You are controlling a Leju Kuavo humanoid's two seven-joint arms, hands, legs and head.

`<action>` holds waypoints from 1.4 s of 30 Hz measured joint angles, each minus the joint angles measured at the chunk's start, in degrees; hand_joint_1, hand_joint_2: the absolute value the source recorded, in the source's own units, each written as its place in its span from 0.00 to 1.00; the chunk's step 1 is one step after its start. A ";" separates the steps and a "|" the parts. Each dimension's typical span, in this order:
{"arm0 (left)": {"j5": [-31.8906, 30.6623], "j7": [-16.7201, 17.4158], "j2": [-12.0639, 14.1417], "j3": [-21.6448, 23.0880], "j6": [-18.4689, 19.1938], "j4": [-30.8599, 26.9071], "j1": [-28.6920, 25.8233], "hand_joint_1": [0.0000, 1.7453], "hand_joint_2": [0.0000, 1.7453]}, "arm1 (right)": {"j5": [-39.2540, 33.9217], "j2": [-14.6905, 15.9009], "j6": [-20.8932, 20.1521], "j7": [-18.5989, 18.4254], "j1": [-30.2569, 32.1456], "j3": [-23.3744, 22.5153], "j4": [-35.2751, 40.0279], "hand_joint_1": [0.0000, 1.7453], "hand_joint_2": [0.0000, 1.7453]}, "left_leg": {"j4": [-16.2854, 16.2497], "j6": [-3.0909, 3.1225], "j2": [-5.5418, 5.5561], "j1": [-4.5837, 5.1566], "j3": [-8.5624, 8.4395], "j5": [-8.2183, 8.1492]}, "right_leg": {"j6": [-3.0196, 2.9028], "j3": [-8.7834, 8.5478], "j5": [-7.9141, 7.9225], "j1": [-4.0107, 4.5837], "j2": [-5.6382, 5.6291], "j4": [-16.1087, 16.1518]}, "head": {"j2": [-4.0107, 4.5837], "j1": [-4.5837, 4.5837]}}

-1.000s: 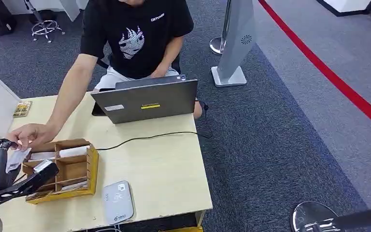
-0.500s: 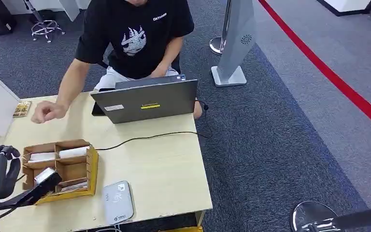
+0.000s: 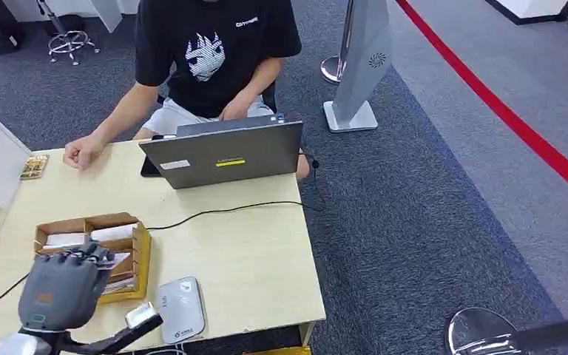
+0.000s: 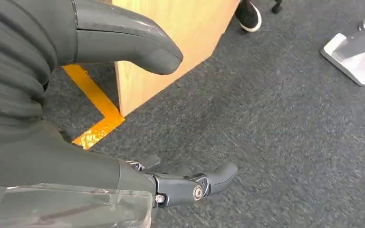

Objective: Pass the card to the sensor for recognition and then transmit it.

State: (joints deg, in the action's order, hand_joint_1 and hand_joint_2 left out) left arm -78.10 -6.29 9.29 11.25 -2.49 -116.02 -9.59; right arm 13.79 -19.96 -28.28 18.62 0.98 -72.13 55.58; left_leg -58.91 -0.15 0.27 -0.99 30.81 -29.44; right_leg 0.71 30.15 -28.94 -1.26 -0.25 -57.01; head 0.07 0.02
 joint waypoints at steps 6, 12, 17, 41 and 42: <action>-0.11 0.98 -3.61 3.83 2.19 2.21 -1.06 1.00 1.00 | 3.41 0.00 0.31 0.31 0.02 0.20 -1.36 0.00 1.00 | 0.00 0.00 0.03 0.01 0.03 0.00 | 0.00 0.00 0.00 -0.01 0.03 0.00 | 0.00 0.00; 3.67 2.25 -7.08 7.50 1.88 9.08 -0.94 1.00 1.00 | 7.01 0.00 0.52 1.59 -0.07 0.00 -2.71 0.00 1.00 | 0.00 0.01 0.01 0.07 0.03 -0.01 | 0.06 0.02 0.03 -0.05 0.01 0.02 | 0.00 0.02; 5.29 2.34 -8.13 8.35 1.86 13.47 -0.41 1.00 1.00 | 7.39 0.00 0.22 1.92 -0.21 -0.55 -3.45 0.00 1.00 | 0.00 0.01 0.02 0.05 0.03 0.00 | 0.06 0.02 0.03 -0.04 0.02 0.01 | 0.00 0.04; 6.91 5.16 -7.67 12.31 -2.14 22.19 0.37 1.00 1.00 | 12.00 0.74 -1.22 5.90 -2.70 -4.63 -8.28 0.00 1.00 | 0.00 0.07 0.02 0.05 0.03 0.05 | 0.08 0.00 0.06 -0.04 0.02 0.00 | 0.00 0.02; 6.18 5.27 -7.69 11.83 -2.30 21.22 0.37 1.00 1.00 | 12.02 0.72 -1.55 5.92 -2.69 -4.68 -8.28 0.00 1.00 | 0.00 0.07 0.02 0.05 0.05 0.05 | 0.09 0.00 0.06 -0.04 0.03 0.00 | 0.00 0.07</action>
State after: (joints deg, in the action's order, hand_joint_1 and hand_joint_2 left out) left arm -71.91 -1.03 1.60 23.08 -4.79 -94.80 -9.22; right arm 25.81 -19.23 -29.84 24.55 -1.71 -76.81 47.30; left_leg -58.91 -0.08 0.29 -0.94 30.86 -29.39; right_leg 0.79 30.15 -28.89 -1.30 -0.22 -57.01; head 0.07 0.09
